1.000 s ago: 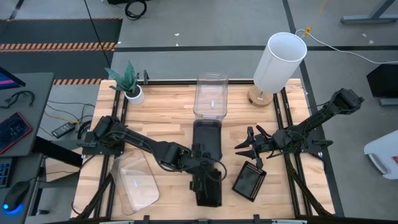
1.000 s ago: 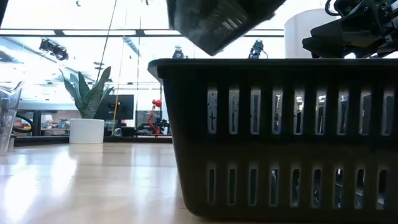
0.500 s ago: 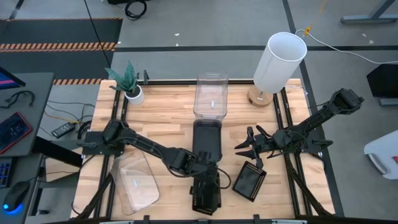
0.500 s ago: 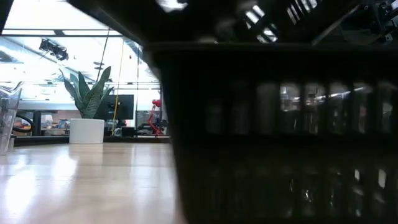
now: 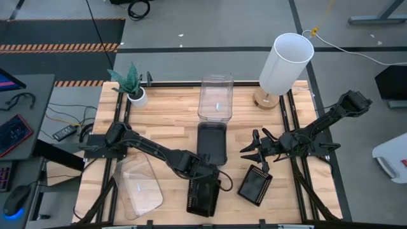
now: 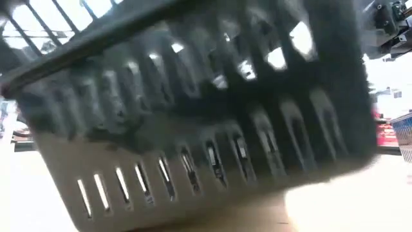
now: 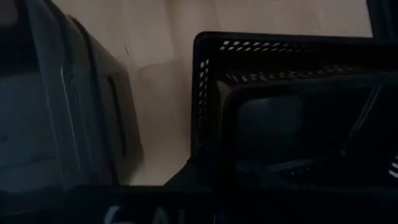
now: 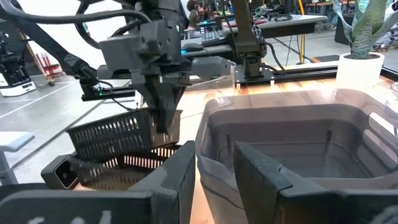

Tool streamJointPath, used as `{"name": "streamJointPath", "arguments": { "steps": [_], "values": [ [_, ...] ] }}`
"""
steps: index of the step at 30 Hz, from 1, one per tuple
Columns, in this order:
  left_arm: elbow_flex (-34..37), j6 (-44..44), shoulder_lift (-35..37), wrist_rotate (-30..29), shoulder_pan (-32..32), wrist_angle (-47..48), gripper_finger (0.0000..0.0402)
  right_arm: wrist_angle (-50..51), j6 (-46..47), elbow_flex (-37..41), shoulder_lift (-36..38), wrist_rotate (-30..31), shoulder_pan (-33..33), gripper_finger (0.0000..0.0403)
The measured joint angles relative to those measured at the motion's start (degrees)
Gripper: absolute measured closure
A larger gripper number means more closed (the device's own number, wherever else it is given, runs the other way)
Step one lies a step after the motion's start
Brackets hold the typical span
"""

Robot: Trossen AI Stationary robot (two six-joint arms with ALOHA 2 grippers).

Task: Stack baskets by color
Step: Stack the left black bin on top of the middle black bin, then stack the bottom transparent bin on top of the transparent bin

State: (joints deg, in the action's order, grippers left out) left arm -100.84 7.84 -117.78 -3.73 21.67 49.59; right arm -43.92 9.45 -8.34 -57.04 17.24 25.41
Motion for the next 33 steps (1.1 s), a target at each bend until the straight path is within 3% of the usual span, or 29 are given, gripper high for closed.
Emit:
{"name": "streamJointPath", "arguments": {
  "steps": [8,21,26,33],
  "values": [
    [0.00,-3.72,0.00,-0.02,0.09,-3.87,0.0376,-0.02,0.00,0.00,0.00,0.02,0.02,0.0289],
    [0.00,-8.76,-0.70,-1.32,0.41,-8.68,0.0262,-0.09,-0.01,0.00,0.00,-0.43,0.02,0.0289],
    [0.00,-6.97,-0.39,-2.92,0.35,-5.35,0.0234,-0.07,-0.02,0.00,0.00,-0.42,-0.01,0.0289],
    [-0.02,-3.95,0.25,-12.56,2.66,5.93,0.0254,0.28,0.00,0.00,-0.02,-0.44,0.01,0.0289]
  ]
}}
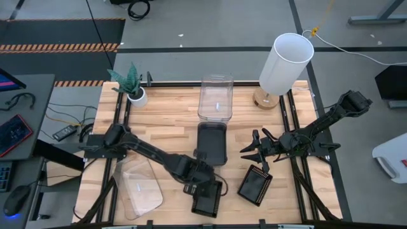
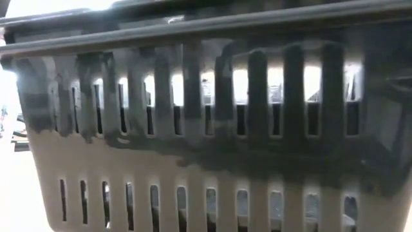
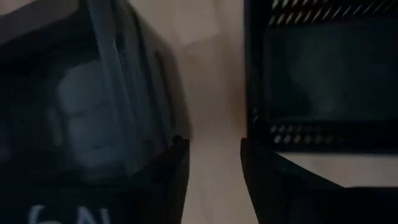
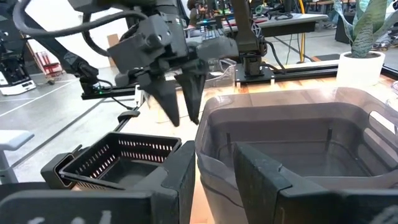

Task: Stack baskets by color
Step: Stack the bottom transparent bin on top of the transparent bin

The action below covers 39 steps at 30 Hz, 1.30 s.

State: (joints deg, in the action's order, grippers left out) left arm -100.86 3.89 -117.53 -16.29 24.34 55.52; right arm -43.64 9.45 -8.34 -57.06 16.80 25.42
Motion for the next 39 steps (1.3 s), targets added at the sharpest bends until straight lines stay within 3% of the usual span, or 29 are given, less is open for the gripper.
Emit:
{"name": "streamJointPath", "arguments": {
  "steps": [6,12,25,28,33,39],
  "values": [
    [1.07,0.19,1.81,-4.25,3.85,1.26,0.0284,0.47,1.20,0.00,-0.04,-2.77,0.01,0.0289],
    [12.20,2.37,6.95,-10.78,6.22,-1.83,0.0306,1.00,3.87,0.00,-0.04,-4.50,0.01,0.0289],
    [25.48,24.59,28.61,-10.33,8.42,5.12,0.0355,1.38,3.41,0.00,-0.04,-1.44,-0.01,0.0289],
    [29.37,31.93,33.74,-5.05,8.70,5.95,0.0361,1.37,3.40,0.00,-0.04,-1.44,0.00,0.0289],
    [32.28,47.50,38.73,9.52,9.89,4.09,0.0373,1.36,3.43,0.00,-0.04,-1.44,0.01,0.0289],
    [32.41,59.06,38.47,14.92,16.49,-0.41,0.0368,1.37,3.43,0.00,-0.04,-1.44,0.01,0.0289]
  ]
}}
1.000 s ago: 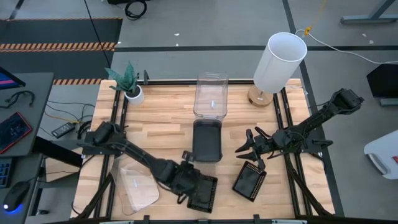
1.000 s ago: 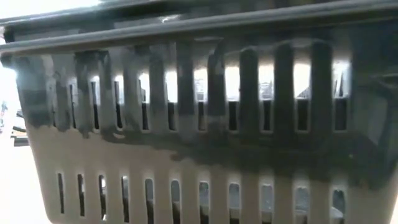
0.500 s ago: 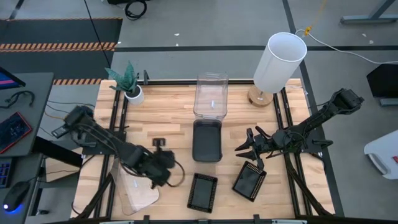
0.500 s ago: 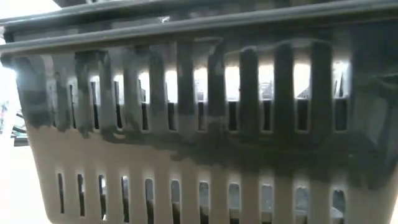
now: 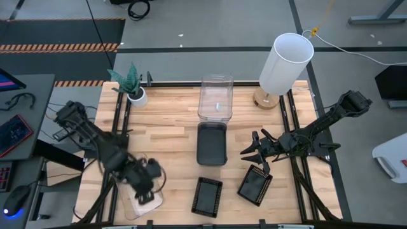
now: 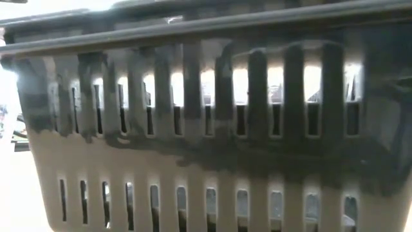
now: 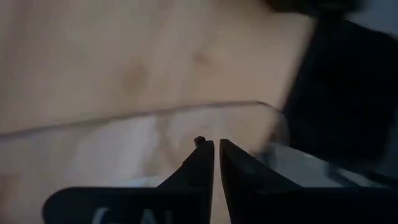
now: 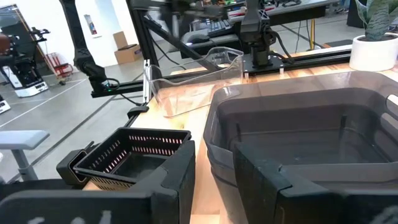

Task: Stack baskets by color
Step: Stack the bottom transparent bin on top of the transparent bin

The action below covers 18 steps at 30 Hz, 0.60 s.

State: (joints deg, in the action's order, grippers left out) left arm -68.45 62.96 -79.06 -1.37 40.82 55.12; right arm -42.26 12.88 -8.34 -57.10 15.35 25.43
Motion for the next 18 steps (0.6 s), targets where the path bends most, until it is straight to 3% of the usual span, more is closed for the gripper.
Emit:
{"name": "streamJointPath", "arguments": {
  "steps": [6,9,12,18],
  "values": [
    [-0.08,7.20,-2.84,-3.13,6.54,-15.54,0.0349,0.00,0.00,0.00,0.00,0.02,-0.02,0.0289],
    [-0.15,10.40,-4.42,-1.52,8.44,-16.62,0.0338,0.03,-0.95,0.00,0.00,0.02,-0.02,0.0289],
    [-0.75,13.86,-4.95,2.47,8.81,-11.16,0.0339,-0.04,-2.88,0.00,0.00,0.21,-0.11,0.0289],
    [-1.67,16.02,-4.76,-1.75,10.86,13.28,0.0373,-2.39,-6.31,0.00,0.00,1.57,-1.77,0.0289]
  ]
}}
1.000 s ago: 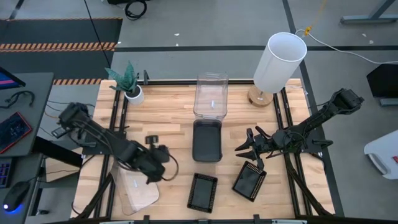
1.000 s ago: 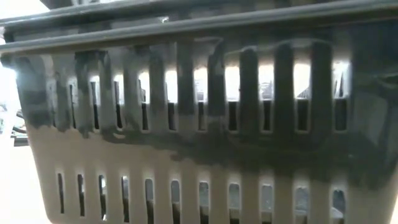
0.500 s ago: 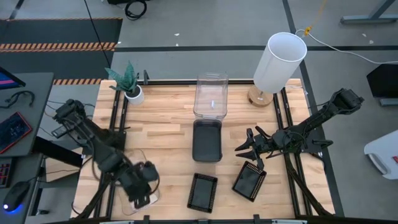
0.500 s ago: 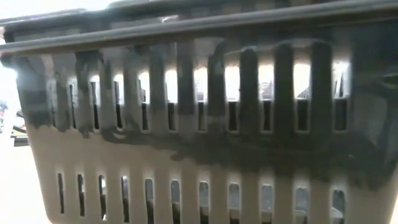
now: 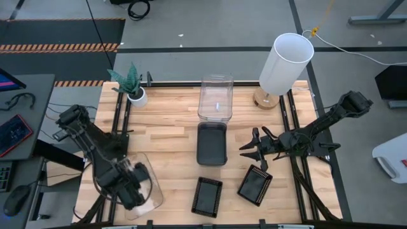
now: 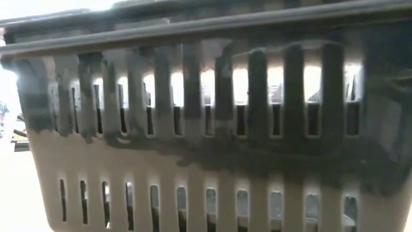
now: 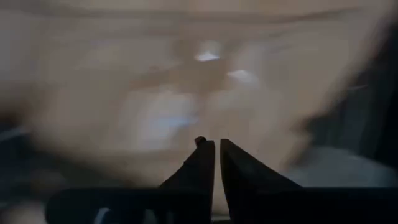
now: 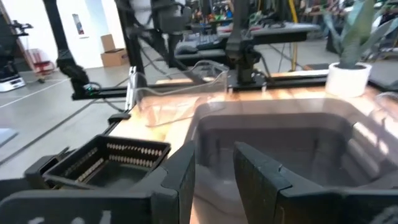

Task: Stack baskets by color
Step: Stack the bottom transparent bin on top of the transparent bin

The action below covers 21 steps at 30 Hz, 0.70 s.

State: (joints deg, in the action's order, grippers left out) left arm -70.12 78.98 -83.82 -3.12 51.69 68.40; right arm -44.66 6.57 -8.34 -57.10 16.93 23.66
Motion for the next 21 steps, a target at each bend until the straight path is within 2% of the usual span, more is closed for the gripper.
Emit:
{"name": "streamJointPath", "arguments": {
  "steps": [4,7,11,15,17,21],
  "values": [
    [0.01,0.38,-0.17,-1.92,0.45,14.61,0.0381,-0.55,-0.44,-0.01,0.00,-0.07,-0.84,0.0289],
    [0.03,2.22,-0.17,-4.64,0.35,21.11,0.0369,-0.55,-0.32,-0.01,0.00,-0.07,-0.92,0.0289],
    [2.17,2.24,-0.06,-9.31,-0.08,21.59,0.0315,-0.53,-0.33,0.00,0.00,-0.09,-0.92,0.0289],
    [4.53,-1.77,0.85,-9.03,-1.05,21.50,0.0268,-0.53,-0.50,-0.02,0.00,-0.09,-0.93,0.0289],
    [5.51,-2.10,2.70,-8.32,-1.54,21.60,0.0267,-0.51,-0.55,-0.02,0.00,-0.11,-0.92,0.0289],
    [5.98,-1.24,9.07,-9.64,-2.08,21.54,0.0296,-0.51,-0.55,-0.01,0.00,-0.11,-0.92,0.0289]
  ]
}}
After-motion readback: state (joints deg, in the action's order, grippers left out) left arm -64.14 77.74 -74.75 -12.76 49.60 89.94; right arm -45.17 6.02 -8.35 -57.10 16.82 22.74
